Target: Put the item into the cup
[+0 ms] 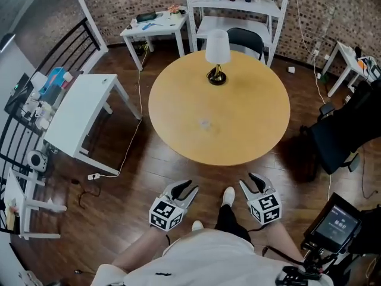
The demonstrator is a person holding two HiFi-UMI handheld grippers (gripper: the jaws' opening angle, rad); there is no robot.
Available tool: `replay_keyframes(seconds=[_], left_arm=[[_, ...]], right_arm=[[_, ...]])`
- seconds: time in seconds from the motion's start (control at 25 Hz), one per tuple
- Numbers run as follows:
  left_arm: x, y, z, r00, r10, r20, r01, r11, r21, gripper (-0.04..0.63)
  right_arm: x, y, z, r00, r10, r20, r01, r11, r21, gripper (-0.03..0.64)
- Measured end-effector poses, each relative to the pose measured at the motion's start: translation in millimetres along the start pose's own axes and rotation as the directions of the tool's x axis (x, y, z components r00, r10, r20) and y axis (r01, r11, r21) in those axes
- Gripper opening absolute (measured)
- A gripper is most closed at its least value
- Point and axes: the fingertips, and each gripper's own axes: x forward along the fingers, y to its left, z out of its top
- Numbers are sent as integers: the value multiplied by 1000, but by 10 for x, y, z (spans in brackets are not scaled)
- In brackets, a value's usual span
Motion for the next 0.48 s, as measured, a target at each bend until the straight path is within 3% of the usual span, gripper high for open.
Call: replay_keyframes(seconds=[0.2,0.48], left_arm=[[-518,-228,-468,997,-54,-47,53,998,-19,86],[-755,-398,-420,1000,-17,-24,18,1000,23,86]], right_arm=[[-483,620,-244,998,-43,-37,44,999,15,157],[-877,748,-206,998,-58,16,59,997,-56,158]])
